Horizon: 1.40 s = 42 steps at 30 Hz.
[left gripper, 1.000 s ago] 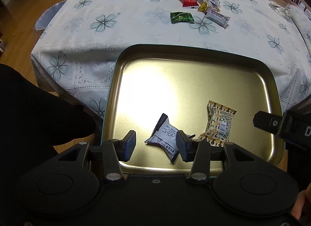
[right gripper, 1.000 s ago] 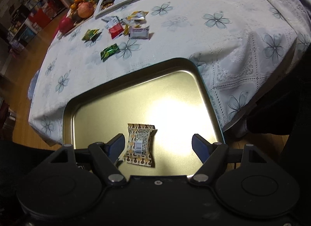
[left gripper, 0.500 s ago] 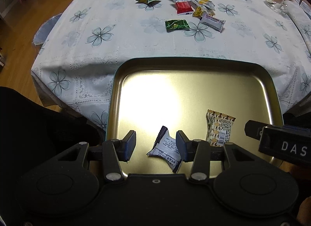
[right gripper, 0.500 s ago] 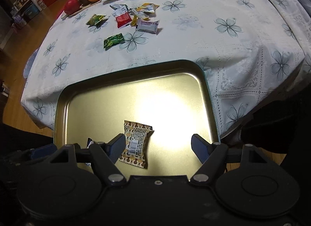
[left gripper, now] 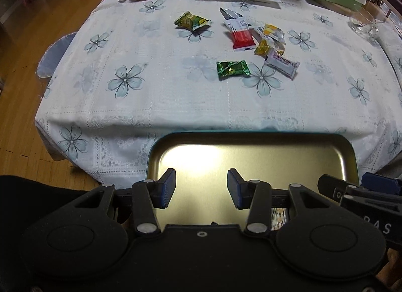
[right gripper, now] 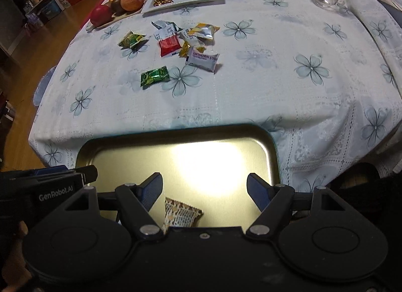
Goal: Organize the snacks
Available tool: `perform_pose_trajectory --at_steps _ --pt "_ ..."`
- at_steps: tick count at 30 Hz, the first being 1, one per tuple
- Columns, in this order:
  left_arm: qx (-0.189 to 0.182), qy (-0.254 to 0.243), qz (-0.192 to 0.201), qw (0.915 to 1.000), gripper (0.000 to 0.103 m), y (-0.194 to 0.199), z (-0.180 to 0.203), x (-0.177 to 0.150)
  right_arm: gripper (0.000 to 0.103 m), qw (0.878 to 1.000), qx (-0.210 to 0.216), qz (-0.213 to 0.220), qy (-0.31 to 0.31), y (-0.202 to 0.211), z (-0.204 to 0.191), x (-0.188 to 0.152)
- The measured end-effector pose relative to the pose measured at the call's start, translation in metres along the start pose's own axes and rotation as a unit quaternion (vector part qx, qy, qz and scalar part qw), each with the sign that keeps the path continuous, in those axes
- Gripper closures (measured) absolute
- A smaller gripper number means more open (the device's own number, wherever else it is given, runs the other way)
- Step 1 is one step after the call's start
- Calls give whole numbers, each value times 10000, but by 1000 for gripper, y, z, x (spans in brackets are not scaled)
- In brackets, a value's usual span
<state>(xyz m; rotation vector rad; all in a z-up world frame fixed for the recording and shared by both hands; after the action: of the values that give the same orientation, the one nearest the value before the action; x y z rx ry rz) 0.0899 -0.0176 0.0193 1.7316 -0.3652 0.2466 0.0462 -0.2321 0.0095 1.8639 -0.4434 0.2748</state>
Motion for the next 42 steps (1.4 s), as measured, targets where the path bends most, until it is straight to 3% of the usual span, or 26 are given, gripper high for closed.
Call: perform_pose_trajectory --at_steps 4,10,21,28,42 --pt "-37 128 -106 9999 51 -11 -2 29 25 9997 6 58 222 -3 -1 32" --pt "106 32 -34 9999 51 -26 2 72 25 9999 111 59 -39 -19 11 90" --pt "197 -141 -121 9996 51 -67 19 138 31 9979 -524 -225 -298 -86 34 179" --pt "220 -264 -239 9991 51 -91 33 156 34 9957 -913 -185 -17 -115 31 207" --pt "33 -270 -606 9978 51 -119 40 160 36 9941 -1076 -151 27 -138 29 221"
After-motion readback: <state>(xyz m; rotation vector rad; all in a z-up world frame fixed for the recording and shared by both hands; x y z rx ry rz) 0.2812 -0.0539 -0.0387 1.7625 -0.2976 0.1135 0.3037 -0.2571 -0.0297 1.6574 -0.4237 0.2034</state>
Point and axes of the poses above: each gripper's, at about its wrist camera, not at the fingertips, and y roughly against the way its jaws point, z to its right, x to its top, the point moved 1 cm from there along -y, roughly the way its jaws point, and after that the axes turned 11 degrees about x, right-handed, at the moved point
